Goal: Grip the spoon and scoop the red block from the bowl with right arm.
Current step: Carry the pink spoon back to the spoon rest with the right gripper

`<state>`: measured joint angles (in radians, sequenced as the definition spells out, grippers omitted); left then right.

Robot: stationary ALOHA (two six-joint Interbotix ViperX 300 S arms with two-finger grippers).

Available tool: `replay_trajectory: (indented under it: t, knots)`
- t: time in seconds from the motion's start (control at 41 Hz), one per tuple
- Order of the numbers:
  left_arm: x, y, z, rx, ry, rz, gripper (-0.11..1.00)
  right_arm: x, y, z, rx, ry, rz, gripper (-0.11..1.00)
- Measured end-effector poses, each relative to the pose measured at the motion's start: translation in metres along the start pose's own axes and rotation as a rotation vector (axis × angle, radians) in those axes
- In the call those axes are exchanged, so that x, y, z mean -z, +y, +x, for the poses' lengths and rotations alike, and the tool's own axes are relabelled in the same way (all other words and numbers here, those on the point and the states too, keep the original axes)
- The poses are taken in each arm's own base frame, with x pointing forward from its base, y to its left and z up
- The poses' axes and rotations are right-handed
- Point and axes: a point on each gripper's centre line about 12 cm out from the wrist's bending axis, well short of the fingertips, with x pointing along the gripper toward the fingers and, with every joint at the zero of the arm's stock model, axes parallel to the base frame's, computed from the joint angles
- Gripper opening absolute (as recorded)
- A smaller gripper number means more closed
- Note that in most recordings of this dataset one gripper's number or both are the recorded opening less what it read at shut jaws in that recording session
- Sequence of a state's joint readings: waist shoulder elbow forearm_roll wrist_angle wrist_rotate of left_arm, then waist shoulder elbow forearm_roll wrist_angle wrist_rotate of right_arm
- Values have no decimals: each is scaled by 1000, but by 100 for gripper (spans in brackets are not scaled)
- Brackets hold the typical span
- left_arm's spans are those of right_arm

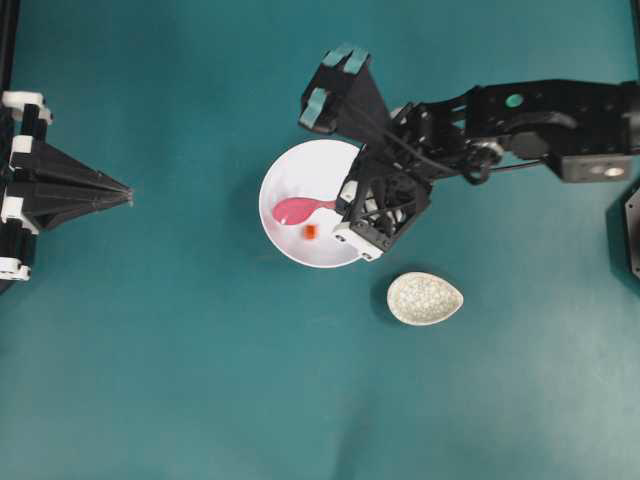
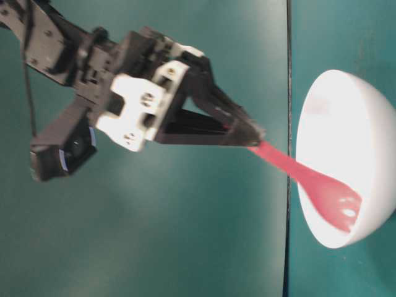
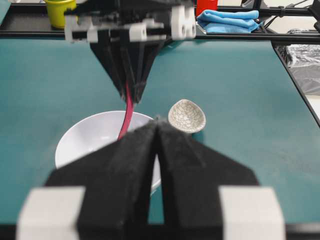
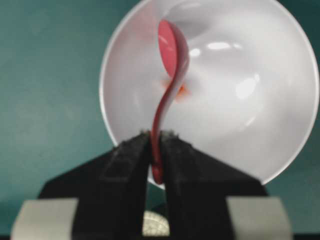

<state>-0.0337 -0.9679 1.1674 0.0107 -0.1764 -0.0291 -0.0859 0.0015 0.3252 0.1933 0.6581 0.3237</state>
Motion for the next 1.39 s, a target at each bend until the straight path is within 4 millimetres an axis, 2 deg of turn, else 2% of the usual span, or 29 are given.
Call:
replay_trajectory:
  t: [0.195, 0.39, 0.561, 0.707, 0.854, 1.024, 1.195, 1.39]
  knots:
    - [0, 0, 0, 0, 0, 0, 0, 13, -4, -18, -4, -3, 23, 11]
    - [0, 0, 0, 0, 0, 0, 0, 33, -9, -49, -14, -10, 105, 11]
    - [0, 0, 0, 0, 0, 0, 0, 61, -15, -79, -41, -19, 222, 11]
    - [0, 0, 0, 0, -2, 0, 0, 91, -10, -95, -82, -12, 283, 11]
    - [-1, 0, 0, 0, -6, 0, 0, 119, -2, -91, -120, 13, 321, 11]
    - [-2, 0, 0, 1, -20, 2, 0, 143, 9, -70, -143, 46, 320, 11]
    - [-3, 0, 0, 1, -29, -8, 0, 156, 11, -49, -106, 98, 294, 11]
    - [-2, 0, 2, 1, -25, -14, 0, 158, 7, -41, -74, 105, 266, 11]
